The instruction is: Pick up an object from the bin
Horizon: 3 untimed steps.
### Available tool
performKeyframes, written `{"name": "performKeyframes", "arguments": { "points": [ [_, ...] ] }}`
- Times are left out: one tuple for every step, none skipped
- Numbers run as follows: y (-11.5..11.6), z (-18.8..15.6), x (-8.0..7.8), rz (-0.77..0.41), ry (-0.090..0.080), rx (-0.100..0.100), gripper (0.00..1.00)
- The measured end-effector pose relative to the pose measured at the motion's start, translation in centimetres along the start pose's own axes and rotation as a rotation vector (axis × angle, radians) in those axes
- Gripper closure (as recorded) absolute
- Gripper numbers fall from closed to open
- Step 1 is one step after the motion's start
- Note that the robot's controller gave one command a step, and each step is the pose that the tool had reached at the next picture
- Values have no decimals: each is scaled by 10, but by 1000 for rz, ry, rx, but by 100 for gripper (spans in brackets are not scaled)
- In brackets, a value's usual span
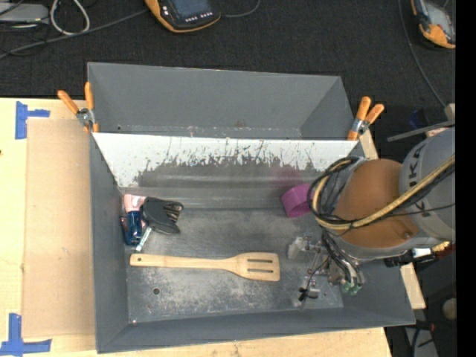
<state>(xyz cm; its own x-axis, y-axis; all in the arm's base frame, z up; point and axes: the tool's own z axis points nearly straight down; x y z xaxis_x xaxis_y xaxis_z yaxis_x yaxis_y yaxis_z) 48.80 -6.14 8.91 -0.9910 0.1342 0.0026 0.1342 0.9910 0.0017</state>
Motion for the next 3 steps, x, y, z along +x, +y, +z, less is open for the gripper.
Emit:
{"name": "performKeyframes", "arguments": {
  "points": [
    [39, -8, -19, -260, -7, 4, 0],
    [75, -10, 8, -123, 9, -1, 0],
    [77, 18, -24, -378, -9, 3, 0]
  ]
}}
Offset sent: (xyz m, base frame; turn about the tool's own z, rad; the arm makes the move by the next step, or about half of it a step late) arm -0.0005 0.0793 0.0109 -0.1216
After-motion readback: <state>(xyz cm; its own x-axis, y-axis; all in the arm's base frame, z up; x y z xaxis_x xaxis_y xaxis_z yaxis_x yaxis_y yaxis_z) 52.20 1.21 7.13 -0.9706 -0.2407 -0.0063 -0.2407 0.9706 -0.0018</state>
